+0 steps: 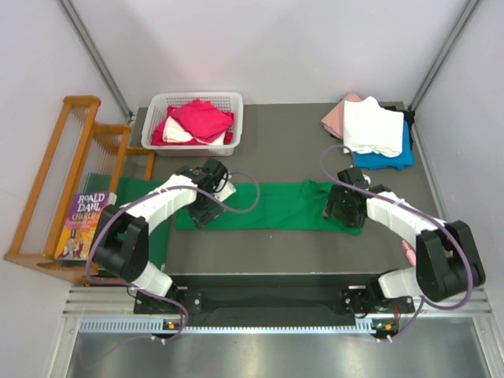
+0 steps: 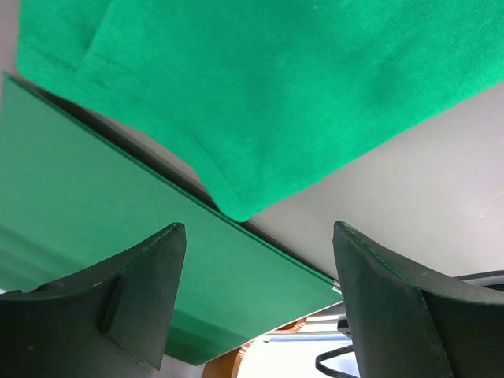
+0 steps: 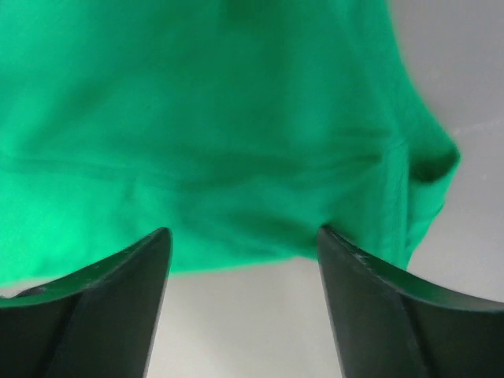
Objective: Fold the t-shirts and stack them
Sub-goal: Fold the tshirt
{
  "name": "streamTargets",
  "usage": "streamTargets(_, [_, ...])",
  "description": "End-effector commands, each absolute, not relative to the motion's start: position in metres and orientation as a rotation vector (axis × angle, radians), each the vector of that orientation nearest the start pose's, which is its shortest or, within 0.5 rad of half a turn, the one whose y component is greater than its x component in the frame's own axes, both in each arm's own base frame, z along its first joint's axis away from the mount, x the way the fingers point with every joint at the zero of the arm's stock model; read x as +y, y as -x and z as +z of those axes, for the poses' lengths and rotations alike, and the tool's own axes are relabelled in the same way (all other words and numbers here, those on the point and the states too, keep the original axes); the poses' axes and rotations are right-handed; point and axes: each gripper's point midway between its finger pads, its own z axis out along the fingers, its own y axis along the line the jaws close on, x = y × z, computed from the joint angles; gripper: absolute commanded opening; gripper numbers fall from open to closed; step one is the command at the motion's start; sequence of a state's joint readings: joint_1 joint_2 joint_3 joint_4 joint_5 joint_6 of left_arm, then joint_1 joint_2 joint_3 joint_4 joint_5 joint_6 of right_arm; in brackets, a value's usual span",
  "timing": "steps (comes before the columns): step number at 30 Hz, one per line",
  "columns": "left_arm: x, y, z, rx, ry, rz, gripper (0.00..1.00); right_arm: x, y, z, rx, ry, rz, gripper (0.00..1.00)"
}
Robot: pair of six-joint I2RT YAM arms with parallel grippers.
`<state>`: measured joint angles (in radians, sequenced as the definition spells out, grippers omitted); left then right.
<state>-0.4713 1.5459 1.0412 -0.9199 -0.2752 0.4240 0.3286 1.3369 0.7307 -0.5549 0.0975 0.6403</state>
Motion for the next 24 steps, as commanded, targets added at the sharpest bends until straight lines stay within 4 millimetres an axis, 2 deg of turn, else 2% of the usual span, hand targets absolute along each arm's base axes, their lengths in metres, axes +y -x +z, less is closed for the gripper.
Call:
streamTargets(1, [-0.053,-0.256,0.085,2.628,-1.249,0.439,0.8,0.073,-0.28,0.04,2.621,-0.582,0.099,0.82])
streamTargets(3, [-0.052,-0.256,0.089,2.611,-1.248,0.448,0.8,0.06,-0.281,0.036,2.622,-0.638,0.076,0.85])
streamTargets(4, [-0.05,-0.255,0.089,2.609,-1.256,0.456,0.8,0.047,-0.28,0.033,2.618,-0.691,0.058,0.86])
streamTargets(9, [-0.048,-0.254,0.09,2.598,-1.255,0.469,0.81,0.012,-0.282,0.033,2.592,-0.801,0.0,0.87])
streamTargets(14, [-0.046,-0.256,0.089,2.594,-1.258,0.485,0.81,0.003,-0.29,0.045,2.573,-0.78,-0.023,0.87])
streamTargets(15, [-0.046,-0.256,0.089,2.594,-1.255,0.485,0.81,0.002,-0.295,0.053,2.559,-0.773,-0.024,0.87])
streamTargets(20, [-0.048,-0.259,0.088,2.593,-1.24,0.487,0.81,0.015,-0.313,0.091,2.482,-0.706,0.076,0.87])
streamTargets(22, [-0.049,-0.261,0.087,2.59,-1.23,0.483,0.81,0.028,-0.32,0.11,2.464,-0.646,0.107,0.87])
streamTargets(24, [-0.053,-0.265,0.088,2.588,-1.214,0.466,0.81,0.057,-0.325,0.124,2.45,-0.561,0.243,0.89])
